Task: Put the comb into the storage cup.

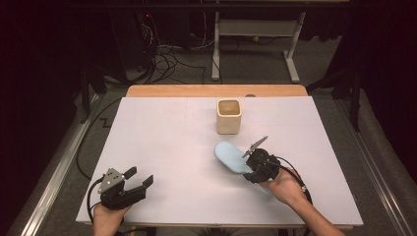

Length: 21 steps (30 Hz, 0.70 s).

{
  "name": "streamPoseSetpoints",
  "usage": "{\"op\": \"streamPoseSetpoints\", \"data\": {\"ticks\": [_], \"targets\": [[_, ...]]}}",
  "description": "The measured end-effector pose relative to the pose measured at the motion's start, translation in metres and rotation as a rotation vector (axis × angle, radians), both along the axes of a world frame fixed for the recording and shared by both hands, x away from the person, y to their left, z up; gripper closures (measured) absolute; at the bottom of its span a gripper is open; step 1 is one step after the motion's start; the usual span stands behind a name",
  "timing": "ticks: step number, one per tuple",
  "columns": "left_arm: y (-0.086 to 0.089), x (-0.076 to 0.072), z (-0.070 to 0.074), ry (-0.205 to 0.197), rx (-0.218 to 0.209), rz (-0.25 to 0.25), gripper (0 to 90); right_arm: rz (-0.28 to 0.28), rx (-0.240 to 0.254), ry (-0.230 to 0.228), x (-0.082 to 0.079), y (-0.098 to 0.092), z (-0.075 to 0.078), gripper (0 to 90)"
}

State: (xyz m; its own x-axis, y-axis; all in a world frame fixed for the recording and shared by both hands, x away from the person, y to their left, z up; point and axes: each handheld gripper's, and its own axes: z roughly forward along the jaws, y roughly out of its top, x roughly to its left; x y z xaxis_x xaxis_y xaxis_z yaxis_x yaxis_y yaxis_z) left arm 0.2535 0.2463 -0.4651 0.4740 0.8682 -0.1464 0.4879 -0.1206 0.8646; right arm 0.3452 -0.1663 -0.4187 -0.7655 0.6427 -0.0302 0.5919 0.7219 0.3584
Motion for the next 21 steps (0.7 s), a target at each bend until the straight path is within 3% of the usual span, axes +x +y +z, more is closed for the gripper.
{"op": "streamPoseSetpoints", "data": {"ticks": [21], "targets": [[-0.01,0.002,0.002,-0.01,0.018,-0.037,29.0,0.031,0.041,-0.023,-0.008,0.008,0.006,70.5]]}}
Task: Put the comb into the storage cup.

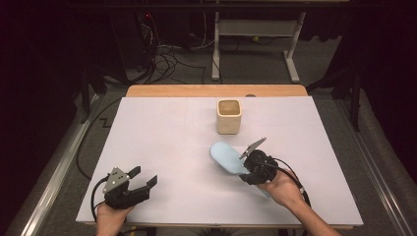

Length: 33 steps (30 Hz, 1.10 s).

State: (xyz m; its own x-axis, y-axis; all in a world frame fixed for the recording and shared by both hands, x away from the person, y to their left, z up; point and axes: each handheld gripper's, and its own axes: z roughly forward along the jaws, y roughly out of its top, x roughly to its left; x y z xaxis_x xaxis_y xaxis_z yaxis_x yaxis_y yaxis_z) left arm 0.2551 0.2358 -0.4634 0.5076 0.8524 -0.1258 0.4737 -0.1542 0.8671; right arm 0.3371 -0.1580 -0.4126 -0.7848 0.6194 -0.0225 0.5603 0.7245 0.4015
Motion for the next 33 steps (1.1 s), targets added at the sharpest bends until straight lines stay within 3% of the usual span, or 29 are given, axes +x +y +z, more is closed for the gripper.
{"op": "streamPoseSetpoints", "data": {"ticks": [13,33], "targets": [[-0.013,0.003,0.002,-0.005,-0.011,-0.037,28.9,0.014,0.044,-0.03,-0.008,0.006,0.003,70.5],[-0.038,0.011,0.007,-0.004,-0.048,-0.101,28.9,0.029,0.073,-0.024,-0.009,0.011,0.002,70.5]]}}
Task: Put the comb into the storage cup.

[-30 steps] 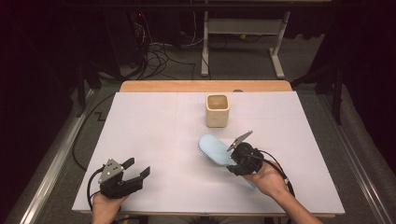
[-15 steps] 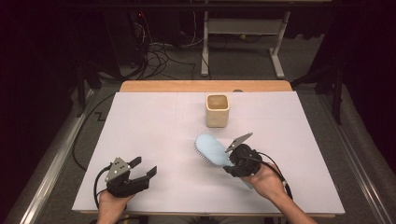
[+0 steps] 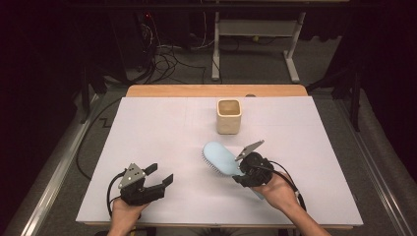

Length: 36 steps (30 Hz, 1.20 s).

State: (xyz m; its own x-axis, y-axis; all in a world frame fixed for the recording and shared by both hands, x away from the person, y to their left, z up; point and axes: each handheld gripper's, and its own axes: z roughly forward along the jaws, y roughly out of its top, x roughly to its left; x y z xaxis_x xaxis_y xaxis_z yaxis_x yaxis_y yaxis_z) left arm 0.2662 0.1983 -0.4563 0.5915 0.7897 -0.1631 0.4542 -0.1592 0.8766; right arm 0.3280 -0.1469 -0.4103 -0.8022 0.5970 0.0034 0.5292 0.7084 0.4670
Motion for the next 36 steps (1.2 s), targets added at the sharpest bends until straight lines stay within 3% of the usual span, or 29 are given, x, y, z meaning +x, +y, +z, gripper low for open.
{"op": "streamPoseSetpoints", "data": {"ticks": [19,36], "targets": [[-0.025,0.008,0.01,-0.002,-0.033,-0.066,28.6,-0.008,0.039,-0.006,-0.001,-0.002,0.005,70.5],[-0.06,0.022,0.02,0.036,-0.054,-0.164,27.8,-0.005,0.057,-0.027,-0.004,-0.003,0.011,70.5]]}}
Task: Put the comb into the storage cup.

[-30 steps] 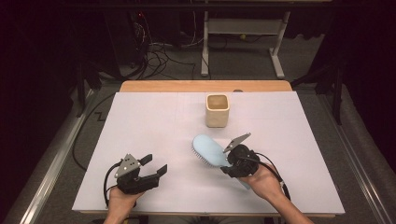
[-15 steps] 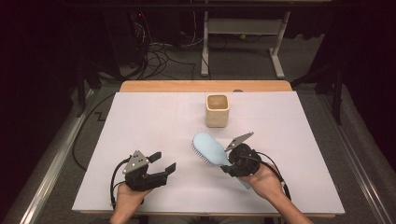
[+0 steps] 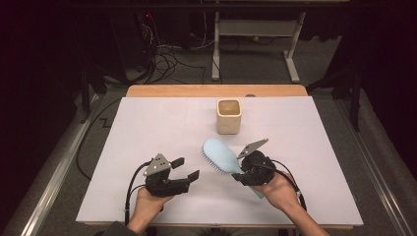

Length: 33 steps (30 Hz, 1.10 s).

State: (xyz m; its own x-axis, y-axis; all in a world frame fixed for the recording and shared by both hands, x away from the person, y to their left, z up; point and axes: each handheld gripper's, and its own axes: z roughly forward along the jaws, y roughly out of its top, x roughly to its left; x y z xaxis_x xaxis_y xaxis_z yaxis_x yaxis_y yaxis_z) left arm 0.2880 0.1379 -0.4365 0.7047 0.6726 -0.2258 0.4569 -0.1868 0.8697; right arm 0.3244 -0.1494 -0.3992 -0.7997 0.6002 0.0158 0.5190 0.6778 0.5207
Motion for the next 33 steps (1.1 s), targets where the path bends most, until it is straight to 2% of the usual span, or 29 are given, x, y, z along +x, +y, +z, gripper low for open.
{"op": "streamPoseSetpoints", "data": {"ticks": [10,16,20,33], "targets": [[-0.019,0.006,0.003,0.031,0.005,-0.054,24.0,0.001,0.007,-0.012,-0.001,0.0,0.001,70.5],[-0.028,0.01,0.006,0.068,0.004,-0.081,20.0,0.003,0.009,-0.014,-0.001,-0.001,0.001,70.4],[-0.032,0.012,0.005,0.081,0.01,-0.089,18.7,0.0,0.008,-0.013,-0.002,0.0,0.001,70.5],[-0.043,0.017,0.005,0.111,-0.018,-0.099,16.0,0.015,0.011,-0.023,-0.003,0.002,-0.001,70.4]]}}
